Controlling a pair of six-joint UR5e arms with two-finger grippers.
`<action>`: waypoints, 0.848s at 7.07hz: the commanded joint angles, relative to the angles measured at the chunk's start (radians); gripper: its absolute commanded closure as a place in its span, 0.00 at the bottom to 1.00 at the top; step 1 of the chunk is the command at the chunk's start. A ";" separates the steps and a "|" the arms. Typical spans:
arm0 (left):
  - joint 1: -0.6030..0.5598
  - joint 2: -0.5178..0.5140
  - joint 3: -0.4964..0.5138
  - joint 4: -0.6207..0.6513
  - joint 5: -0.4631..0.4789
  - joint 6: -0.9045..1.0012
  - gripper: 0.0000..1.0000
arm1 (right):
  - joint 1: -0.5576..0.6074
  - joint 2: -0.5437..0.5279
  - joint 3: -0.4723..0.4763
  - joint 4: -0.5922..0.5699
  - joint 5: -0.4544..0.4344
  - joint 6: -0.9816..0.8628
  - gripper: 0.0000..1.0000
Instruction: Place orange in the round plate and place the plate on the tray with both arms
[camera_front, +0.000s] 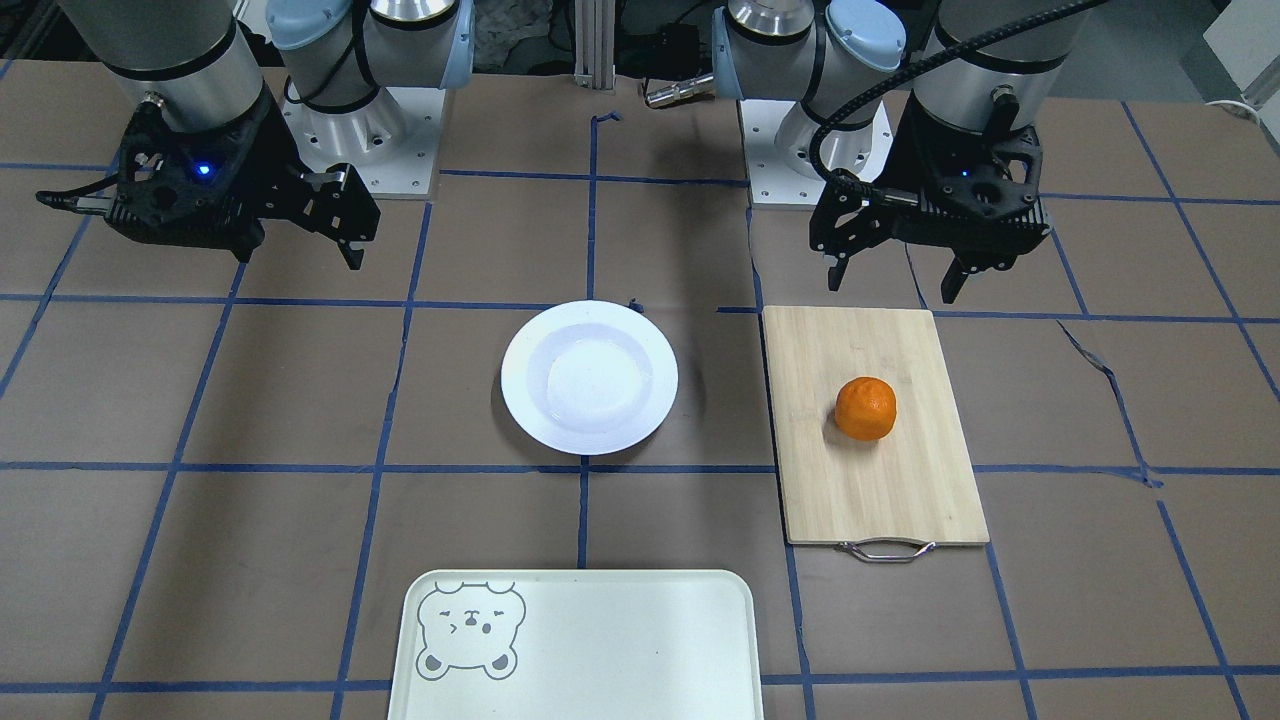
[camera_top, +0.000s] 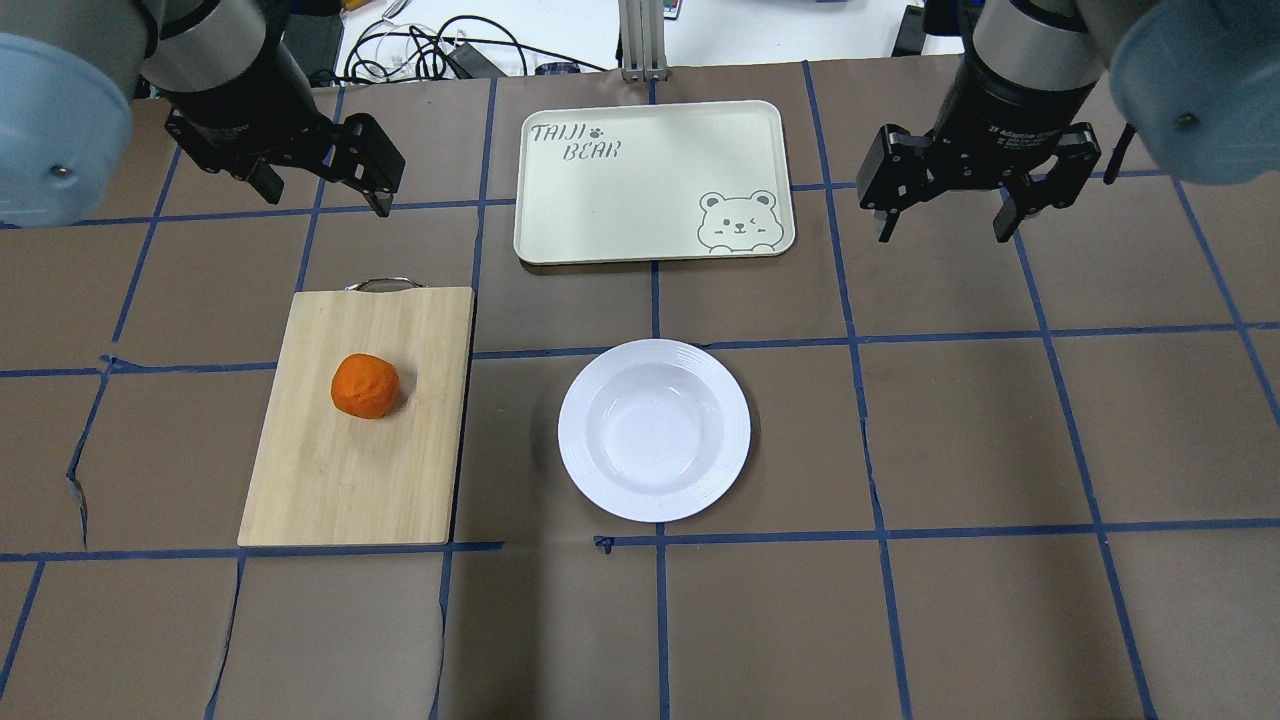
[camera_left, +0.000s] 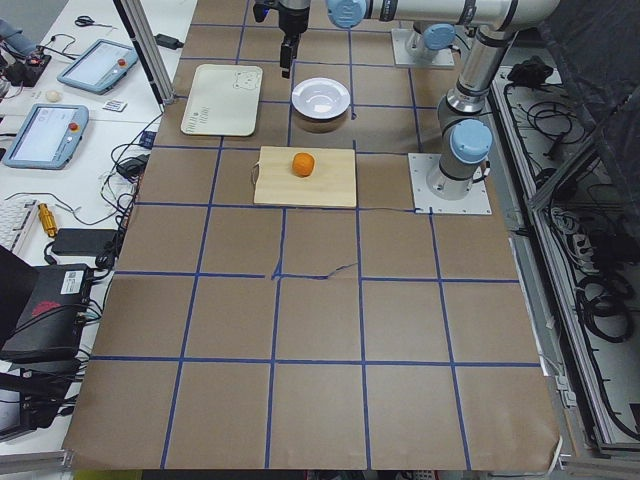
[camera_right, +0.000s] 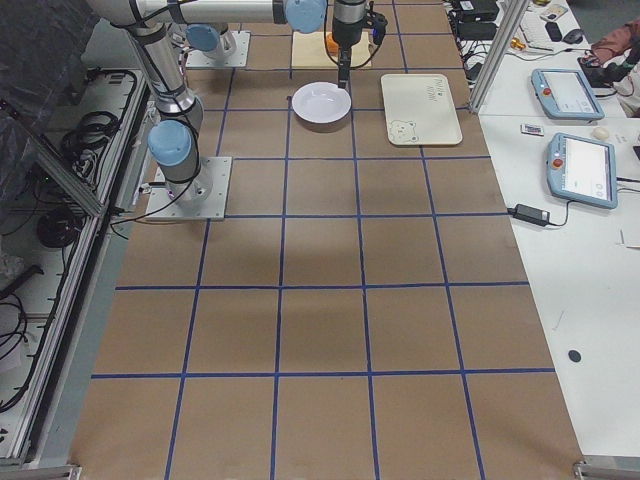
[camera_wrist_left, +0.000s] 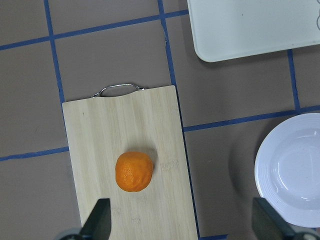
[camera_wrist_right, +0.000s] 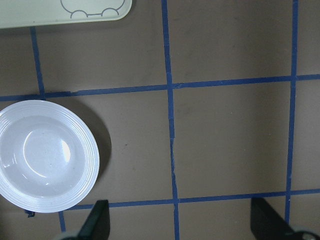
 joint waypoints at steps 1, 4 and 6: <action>0.023 -0.021 -0.008 0.000 0.004 -0.008 0.00 | 0.000 0.000 0.001 0.001 -0.004 0.000 0.00; 0.097 -0.095 -0.141 0.115 0.013 -0.088 0.00 | 0.000 0.000 0.001 0.001 -0.004 0.000 0.00; 0.154 -0.173 -0.282 0.306 0.011 -0.083 0.00 | 0.000 0.000 0.001 0.001 -0.004 0.000 0.00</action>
